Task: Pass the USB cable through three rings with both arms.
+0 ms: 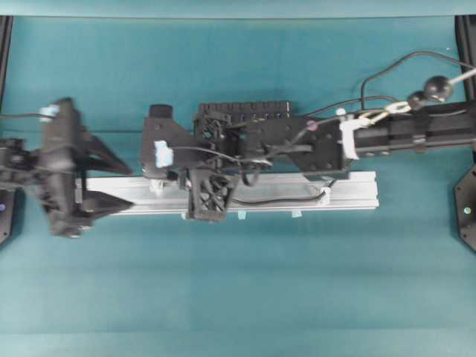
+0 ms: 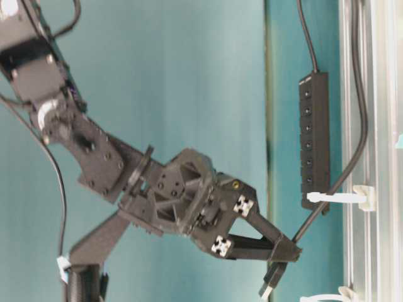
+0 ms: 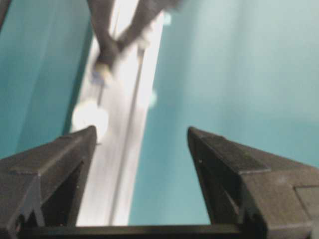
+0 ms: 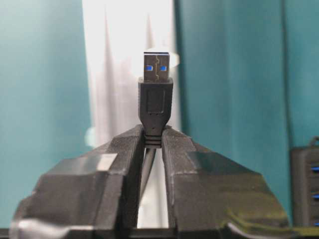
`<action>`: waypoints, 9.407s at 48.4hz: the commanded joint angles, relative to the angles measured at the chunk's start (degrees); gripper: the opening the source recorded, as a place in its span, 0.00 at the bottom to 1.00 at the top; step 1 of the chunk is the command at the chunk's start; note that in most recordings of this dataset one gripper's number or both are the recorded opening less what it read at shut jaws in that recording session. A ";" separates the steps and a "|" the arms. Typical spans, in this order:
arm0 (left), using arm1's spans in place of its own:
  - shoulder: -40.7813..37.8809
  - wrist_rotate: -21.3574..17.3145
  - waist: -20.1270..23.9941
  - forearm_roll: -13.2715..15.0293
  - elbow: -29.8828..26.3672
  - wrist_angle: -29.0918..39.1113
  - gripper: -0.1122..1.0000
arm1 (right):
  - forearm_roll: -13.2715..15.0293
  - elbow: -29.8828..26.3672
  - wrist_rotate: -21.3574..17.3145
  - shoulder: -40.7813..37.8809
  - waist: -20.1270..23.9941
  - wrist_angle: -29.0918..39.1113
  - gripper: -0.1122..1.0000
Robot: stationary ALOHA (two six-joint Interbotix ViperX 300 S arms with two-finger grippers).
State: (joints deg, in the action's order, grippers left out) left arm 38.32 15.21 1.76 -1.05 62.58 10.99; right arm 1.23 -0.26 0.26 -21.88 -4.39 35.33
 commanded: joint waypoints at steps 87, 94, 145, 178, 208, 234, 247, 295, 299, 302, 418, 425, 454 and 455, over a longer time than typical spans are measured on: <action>10.11 -0.53 1.58 -0.18 2.46 8.88 0.80 | -0.88 -8.26 7.73 -6.77 -0.44 10.46 0.06; 10.46 -0.53 1.58 -0.18 2.81 8.88 0.80 | -0.88 -9.05 7.82 -7.65 -0.53 10.72 0.06; 9.76 -0.88 2.99 -0.18 5.19 3.08 0.80 | -1.93 -14.33 8.09 -11.16 -0.35 8.17 0.06; 6.15 -2.29 2.99 -0.18 5.19 0.53 0.80 | -3.08 -14.41 8.17 -11.16 1.32 6.59 0.06; -3.08 -4.75 3.08 -0.18 8.35 -7.91 0.80 | -3.34 -14.33 7.65 -10.90 1.05 5.10 0.06; -17.67 -10.63 5.10 -0.18 2.55 -15.82 0.80 | -3.43 -14.24 7.65 -10.72 1.05 5.10 0.06; -16.70 -10.37 5.10 -0.18 6.06 -25.31 0.79 | -3.43 -14.15 7.56 -10.63 1.05 4.39 0.06; -27.25 -10.37 5.19 -0.18 5.89 -35.33 0.66 | -4.66 -14.15 7.38 -10.63 1.05 4.13 0.06; -27.25 -10.37 5.10 -0.18 5.80 -35.42 0.56 | -4.66 -14.15 7.38 -10.63 1.05 4.13 0.06; -27.25 -10.63 5.19 -0.18 5.71 -35.42 0.44 | -4.66 -14.15 7.38 -10.55 1.05 4.04 0.06; -1.49 -9.40 5.19 -0.18 6.94 -14.59 0.32 | -2.20 27.07 -2.11 23.12 1.41 -23.99 0.80; -1.58 -9.40 5.10 -0.18 6.77 -14.59 0.32 | -2.37 29.79 -2.20 25.84 1.32 -25.14 0.74; -1.49 -9.40 5.10 -0.18 6.59 -14.85 0.32 | -2.29 39.38 -2.29 36.83 1.41 -25.58 0.73; -1.49 -9.40 5.10 -0.18 6.59 -14.85 0.32 | -2.37 39.90 -2.29 37.35 1.41 -25.75 0.73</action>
State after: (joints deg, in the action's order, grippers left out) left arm 36.74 5.71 6.94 -1.05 70.66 -3.34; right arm -1.05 38.76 -1.67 12.57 -3.16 10.37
